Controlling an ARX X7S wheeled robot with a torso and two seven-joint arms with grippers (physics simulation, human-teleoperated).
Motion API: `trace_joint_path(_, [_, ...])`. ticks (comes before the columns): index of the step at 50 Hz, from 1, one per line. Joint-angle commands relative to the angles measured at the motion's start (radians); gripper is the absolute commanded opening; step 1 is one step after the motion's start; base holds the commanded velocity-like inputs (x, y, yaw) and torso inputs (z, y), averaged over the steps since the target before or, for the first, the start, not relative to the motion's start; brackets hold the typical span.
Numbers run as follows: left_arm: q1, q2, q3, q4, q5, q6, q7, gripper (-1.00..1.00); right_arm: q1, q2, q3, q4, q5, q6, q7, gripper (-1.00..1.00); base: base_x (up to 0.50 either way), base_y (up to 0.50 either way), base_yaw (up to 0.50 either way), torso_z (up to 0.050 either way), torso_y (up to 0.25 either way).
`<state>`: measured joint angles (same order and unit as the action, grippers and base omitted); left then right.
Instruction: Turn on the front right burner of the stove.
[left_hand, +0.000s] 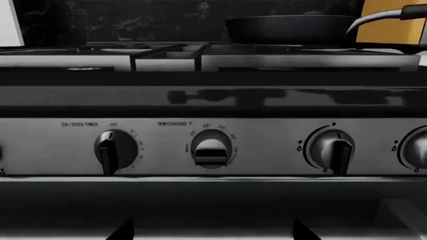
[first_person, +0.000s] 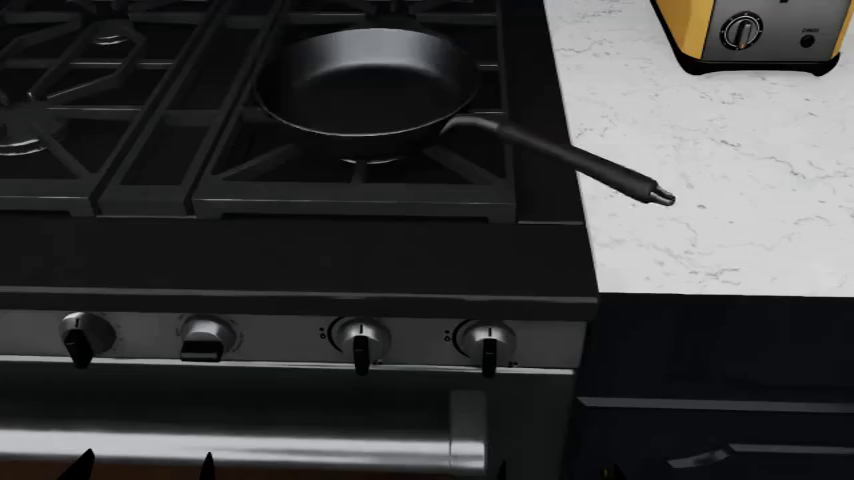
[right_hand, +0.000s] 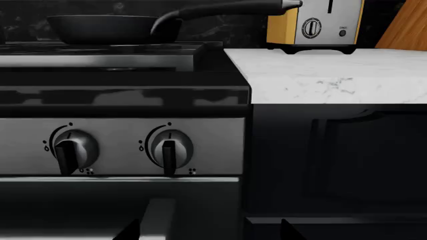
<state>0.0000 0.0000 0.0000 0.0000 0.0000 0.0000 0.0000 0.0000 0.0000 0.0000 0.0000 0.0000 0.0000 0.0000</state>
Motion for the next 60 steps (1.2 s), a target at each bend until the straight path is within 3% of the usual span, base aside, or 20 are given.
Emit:
trace_joint_path(1, [-0.003, -0.012, 0.014, -0.006, -0.012, 0.004, -0.014, 1.00, 0.000, 0.009, -0.013, 0.000, 0.009, 0.000, 0.013, 1.00, 0.00, 0.00, 0.00, 0.000, 0.000])
trace_joint_path(37, [0.016, -0.085, 0.109, 0.011, -0.048, 0.054, -0.094, 1.00, -0.004, 0.088, -0.120, -0.014, 0.012, -0.030, 0.108, 1.00, 0.00, 0.00, 0.00, 0.000, 0.000])
trace_joint_path(60, [0.009, -0.111, 0.140, 0.003, -0.069, 0.058, -0.121, 1.00, 0.004, 0.113, -0.151, 0.003, 0.029, -0.045, 0.135, 1.00, 0.00, 0.19, 0.00, 0.000, 0.000])
